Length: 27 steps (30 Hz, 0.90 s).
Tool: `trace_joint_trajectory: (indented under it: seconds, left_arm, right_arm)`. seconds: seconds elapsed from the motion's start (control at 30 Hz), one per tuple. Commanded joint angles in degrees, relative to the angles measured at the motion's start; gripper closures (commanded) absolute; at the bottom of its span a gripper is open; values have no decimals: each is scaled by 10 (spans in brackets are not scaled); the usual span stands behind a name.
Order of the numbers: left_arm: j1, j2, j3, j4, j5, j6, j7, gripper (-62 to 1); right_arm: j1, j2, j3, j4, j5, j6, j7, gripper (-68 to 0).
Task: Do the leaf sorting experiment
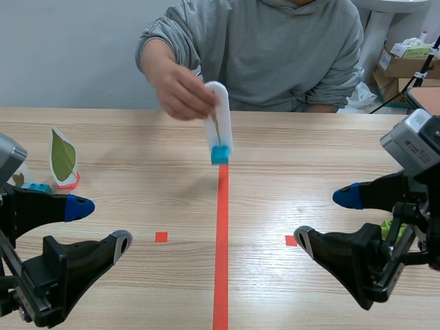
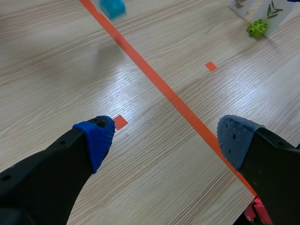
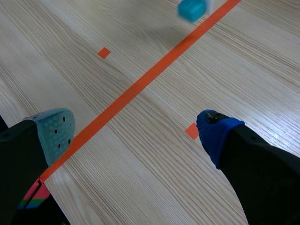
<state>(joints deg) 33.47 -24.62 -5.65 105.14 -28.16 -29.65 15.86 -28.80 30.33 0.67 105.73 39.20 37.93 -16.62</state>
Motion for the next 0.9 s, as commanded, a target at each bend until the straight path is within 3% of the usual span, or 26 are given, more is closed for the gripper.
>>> trace_joint_trajectory:
  seconds: [0.0,0.87]
  left_arm:
    - [-3,1,-3,6,-8,-1,-8,-478]
    - [-3,1,-3,6,-8,-1,-8,-478]
  right_arm:
    - [2,8,9,9,17,-2,11,-531]
    - [2,8,13,9,24,-2,13,-531]
